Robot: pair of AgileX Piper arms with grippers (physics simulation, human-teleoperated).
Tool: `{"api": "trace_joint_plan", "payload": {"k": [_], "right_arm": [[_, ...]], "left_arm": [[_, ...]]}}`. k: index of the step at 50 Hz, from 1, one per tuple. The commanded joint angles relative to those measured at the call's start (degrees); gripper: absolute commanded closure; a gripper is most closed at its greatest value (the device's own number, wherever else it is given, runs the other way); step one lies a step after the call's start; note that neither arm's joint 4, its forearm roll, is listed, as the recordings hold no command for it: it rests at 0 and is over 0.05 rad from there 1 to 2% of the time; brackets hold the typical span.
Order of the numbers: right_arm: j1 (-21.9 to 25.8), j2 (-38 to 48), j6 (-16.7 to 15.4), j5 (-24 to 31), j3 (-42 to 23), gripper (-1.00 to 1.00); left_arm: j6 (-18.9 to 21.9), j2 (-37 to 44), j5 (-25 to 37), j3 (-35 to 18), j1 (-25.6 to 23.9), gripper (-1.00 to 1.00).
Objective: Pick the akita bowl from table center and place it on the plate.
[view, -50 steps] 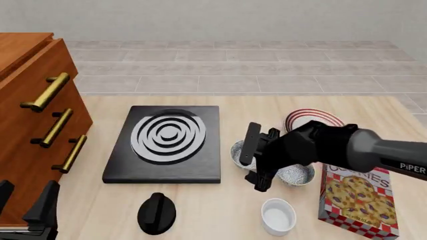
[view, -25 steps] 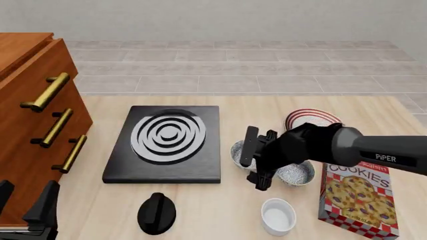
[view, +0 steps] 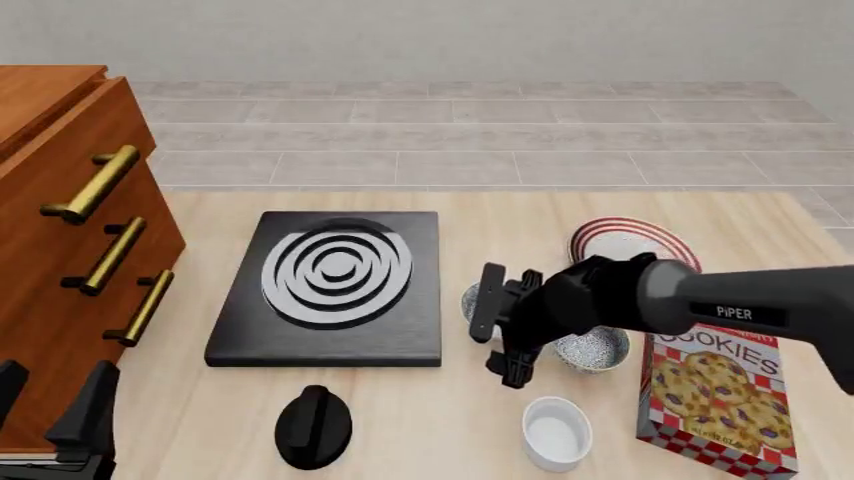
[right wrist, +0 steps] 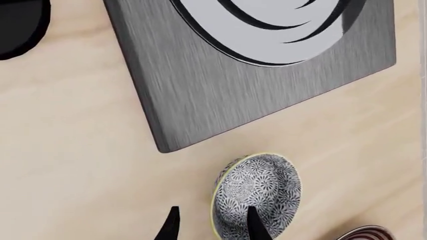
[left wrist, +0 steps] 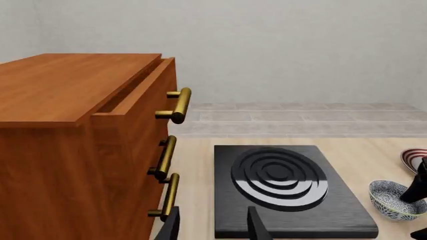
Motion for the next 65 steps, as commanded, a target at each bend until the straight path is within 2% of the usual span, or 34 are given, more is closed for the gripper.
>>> {"api": "trace_joint_plan", "payload": {"k": [1,25,29,30,38,43,53,60,65], "right_arm": [[-0.30,2.16,0.21,-1.19,-0.40,-1.00],[-0.68,3.71,-0.01,-2.53,-0.11,-1.00],[0.54,2.71,-1.67,-3.06,1.48,-1.00],[0.36,2.26,-2.32,-3.38,1.76,1.00],[-1.07,0.21,-4.25,-3.11,1.75,1.00],[0.38,-1.39,-1.88,-1.86,0.23,1.00],[0.50,-4.73,-2.12,0.28,0.75,1.00],[2.35,-8.86,-0.30,3.62,0.18,1.00],[2.10,-10.73,-0.47,5.15,0.10,1.00]], "left_arm": [[0.00,0.00,0.00,0.00,0.00,-1.00],[0.00,0.00,0.00,0.00,0.00,-1.00],[0.00,0.00,0.00,0.00,0.00,-1.00],[0.00,0.00,0.00,0.00,0.00,-1.00],[0.00,0.00,0.00,0.00,0.00,-1.00],[0.00,0.00,0.00,0.00,0.00,-1.00],[0.00,0.00,0.00,0.00,0.00,-1.00],[0.00,0.00,0.00,0.00,0.00,-1.00],[0.00,0.00,0.00,0.00,0.00,-1.00]]}}
